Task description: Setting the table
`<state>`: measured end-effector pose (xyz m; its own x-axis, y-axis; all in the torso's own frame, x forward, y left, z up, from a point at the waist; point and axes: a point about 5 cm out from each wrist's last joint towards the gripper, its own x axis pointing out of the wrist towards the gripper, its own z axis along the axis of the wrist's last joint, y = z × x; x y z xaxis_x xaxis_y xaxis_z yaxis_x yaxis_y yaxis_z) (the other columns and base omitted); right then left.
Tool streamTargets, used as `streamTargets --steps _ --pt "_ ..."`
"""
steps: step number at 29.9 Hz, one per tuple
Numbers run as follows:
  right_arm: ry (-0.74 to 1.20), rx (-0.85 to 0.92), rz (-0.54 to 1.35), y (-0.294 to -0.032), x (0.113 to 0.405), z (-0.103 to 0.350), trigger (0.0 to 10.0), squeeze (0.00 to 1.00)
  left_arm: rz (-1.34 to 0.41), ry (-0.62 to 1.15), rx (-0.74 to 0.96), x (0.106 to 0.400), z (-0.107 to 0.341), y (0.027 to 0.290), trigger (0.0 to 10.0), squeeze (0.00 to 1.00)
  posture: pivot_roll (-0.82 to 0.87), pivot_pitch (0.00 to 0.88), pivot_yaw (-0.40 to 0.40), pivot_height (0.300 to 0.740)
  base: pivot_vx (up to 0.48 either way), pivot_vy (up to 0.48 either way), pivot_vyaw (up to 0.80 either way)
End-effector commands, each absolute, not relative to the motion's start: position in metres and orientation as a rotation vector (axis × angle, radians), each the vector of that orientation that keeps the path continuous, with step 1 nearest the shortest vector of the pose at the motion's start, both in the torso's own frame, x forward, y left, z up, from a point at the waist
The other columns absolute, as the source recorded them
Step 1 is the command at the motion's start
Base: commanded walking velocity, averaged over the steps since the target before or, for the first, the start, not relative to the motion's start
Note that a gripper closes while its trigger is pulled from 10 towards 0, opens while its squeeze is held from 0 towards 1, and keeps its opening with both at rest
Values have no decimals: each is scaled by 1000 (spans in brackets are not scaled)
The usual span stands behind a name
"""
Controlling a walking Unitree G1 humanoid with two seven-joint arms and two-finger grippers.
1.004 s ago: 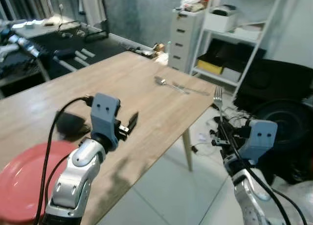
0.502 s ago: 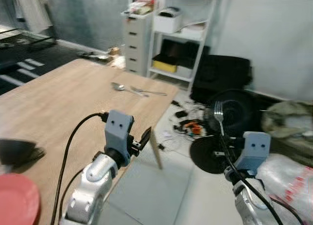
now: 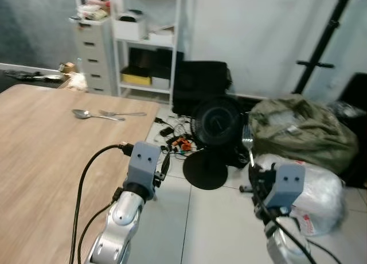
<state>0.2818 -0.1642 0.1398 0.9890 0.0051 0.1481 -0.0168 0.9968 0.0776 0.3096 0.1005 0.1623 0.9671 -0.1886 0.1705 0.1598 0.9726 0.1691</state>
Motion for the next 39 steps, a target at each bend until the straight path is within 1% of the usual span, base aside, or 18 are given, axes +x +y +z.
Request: streamTargets --steps 1,11,16,17,21,29,39 --pt "-143 61 -6 -168 279 135 10000 0 -168 -177 166 309 155 99 10000 0 21 41 67 740 0 0 -788" --pt "-134 51 -18 -169 275 128 10000 0 -171 -155 189 307 142 102 10000 0 20 52 71 740 0 0 -784" --pt "-129 47 -19 -169 274 126 10000 0 -173 -118 158 306 135 104 10000 0 19 55 70 740 0 0 -788" --pt "-124 42 -15 -169 273 123 10000 0 -165 -88 136 304 127 106 10000 0 19 55 70 740 0 0 -781" --pt "-113 38 -8 -168 273 120 10000 0 -174 -61 134 300 119 106 10000 0 17 57 66 740 0 0 -786" --pt "-75 22 -11 -171 269 109 10000 0 -259 -28 115 297 112 98 10000 0 16 59 61 740 0 0 -788" --pt "-58 8 -15 -171 264 103 10000 0 -350 15 86 292 103 93 10000 0 7 62 65 740 0 0 -785"
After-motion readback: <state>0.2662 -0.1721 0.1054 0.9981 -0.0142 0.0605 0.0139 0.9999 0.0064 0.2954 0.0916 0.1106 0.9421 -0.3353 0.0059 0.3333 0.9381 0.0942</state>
